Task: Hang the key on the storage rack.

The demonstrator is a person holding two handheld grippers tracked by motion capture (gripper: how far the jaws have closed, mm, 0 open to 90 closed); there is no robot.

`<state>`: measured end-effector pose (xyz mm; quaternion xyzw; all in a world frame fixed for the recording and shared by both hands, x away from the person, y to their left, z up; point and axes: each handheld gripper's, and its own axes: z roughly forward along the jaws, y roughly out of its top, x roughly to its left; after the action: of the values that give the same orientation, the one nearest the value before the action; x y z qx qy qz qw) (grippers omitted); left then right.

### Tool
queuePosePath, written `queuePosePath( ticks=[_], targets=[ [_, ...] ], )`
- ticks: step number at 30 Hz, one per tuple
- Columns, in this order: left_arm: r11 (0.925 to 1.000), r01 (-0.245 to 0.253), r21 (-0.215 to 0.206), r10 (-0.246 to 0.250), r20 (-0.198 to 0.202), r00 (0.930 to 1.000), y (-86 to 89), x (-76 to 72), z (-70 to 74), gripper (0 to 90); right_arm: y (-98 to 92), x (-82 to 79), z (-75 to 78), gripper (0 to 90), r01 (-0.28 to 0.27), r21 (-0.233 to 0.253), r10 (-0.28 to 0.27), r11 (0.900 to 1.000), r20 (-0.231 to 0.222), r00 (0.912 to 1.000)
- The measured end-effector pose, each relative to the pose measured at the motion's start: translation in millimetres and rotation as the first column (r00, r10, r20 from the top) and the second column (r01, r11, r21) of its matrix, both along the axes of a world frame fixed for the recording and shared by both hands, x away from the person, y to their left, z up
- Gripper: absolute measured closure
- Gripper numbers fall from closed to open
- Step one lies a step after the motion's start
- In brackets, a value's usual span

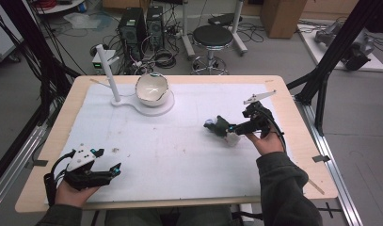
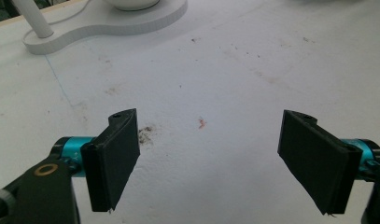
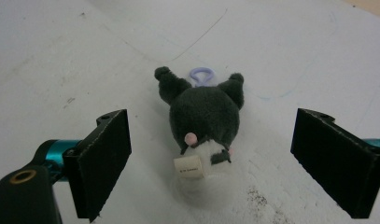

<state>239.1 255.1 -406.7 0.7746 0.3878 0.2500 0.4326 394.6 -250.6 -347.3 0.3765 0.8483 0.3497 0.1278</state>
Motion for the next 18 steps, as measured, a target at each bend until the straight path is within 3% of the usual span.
queuePosePath(
  ticks=[15, 18],
  targets=[
    [1.0000, -0.001, 0.001, 0.001, -0.003, 1.0000, -0.7, 0.6, -0.7, 21.0, 13.1, 20.0, -24.2, 11.5, 0.004, -0.029, -0.006, 1.000, -0.077, 0.9970],
    [1.0000, 0.000, -0.001, 0.000, -0.003, 1.0000, -0.6, 0.6, -0.9, 21.0, 17.0, 22.1, -28.9, 11.6, -0.002, -0.062, -0.004, 0.998, -0.093, 0.9957]
  ],
)
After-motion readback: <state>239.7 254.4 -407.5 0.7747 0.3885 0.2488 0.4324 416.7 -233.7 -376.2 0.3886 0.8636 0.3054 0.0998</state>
